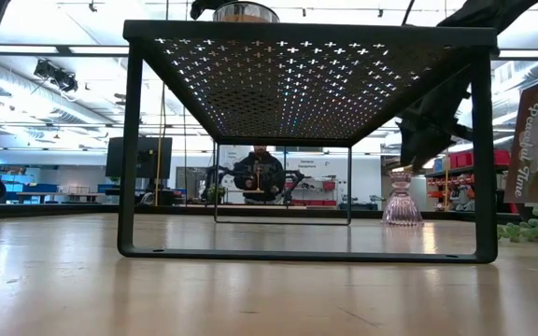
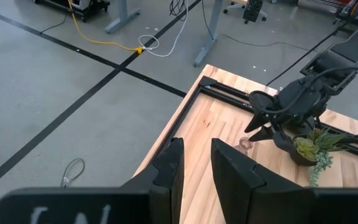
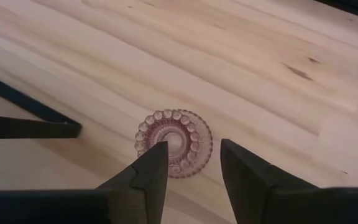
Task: Pick & Place candle stick holders
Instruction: Put the pink glass candle holder on the shelf
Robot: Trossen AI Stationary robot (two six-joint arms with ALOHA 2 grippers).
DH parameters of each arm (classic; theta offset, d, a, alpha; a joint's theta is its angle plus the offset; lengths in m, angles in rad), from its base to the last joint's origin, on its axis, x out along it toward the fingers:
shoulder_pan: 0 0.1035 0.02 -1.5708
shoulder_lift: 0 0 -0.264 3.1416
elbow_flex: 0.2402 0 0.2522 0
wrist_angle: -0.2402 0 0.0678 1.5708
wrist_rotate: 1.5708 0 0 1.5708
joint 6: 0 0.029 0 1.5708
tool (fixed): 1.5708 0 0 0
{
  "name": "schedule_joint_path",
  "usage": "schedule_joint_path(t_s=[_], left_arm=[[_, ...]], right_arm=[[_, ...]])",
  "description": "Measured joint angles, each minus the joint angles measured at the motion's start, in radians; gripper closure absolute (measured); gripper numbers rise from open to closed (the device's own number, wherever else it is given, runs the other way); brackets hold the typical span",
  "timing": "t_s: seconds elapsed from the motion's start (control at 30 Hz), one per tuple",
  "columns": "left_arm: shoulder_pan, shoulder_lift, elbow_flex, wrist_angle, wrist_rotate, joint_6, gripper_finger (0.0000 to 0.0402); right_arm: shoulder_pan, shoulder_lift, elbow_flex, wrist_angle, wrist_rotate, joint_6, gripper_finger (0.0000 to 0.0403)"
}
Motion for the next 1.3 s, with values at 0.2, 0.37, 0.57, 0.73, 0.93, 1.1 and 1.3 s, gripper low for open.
schedule_joint_path(t_s=[0.2,0.37,0.57,0.73,0.93,1.1,1.3], left_arm=[[0.0,0.0,0.0,0.0,0.0,0.0,0.0317],[0.0,0.0,0.0,0.0,0.0,0.0,0.0317],[0.0,0.0,0.0,0.0,0.0,0.001,0.0317],[0.0,0.0,0.0,0.0,0.0,0.001,0.0317],[0.0,0.0,0.0,0.0,0.0,0.023,0.0317],[0.0,0.0,0.0,0.0,0.0,0.027,0.0317],[0.0,0.0,0.0,-0.001,0.0,0.027,0.0317]], right_arm=[[0.0,0.034,0.0,0.01,-0.002,0.0,0.0257],[0.0,0.078,0.0,0.017,0.004,-0.008,0.0257],[-0.002,0.111,0.004,0.035,-0.012,-0.017,0.0315],[-0.003,0.111,0.004,0.04,-0.064,-0.041,0.0385],[-0.007,0.08,0.002,0.031,-0.1,-0.044,0.0389],[-0.003,0.018,0.035,-0.097,-0.126,-0.034,0.04],[0.002,-0.042,0.168,-0.255,-0.145,-0.069,0.0401]])
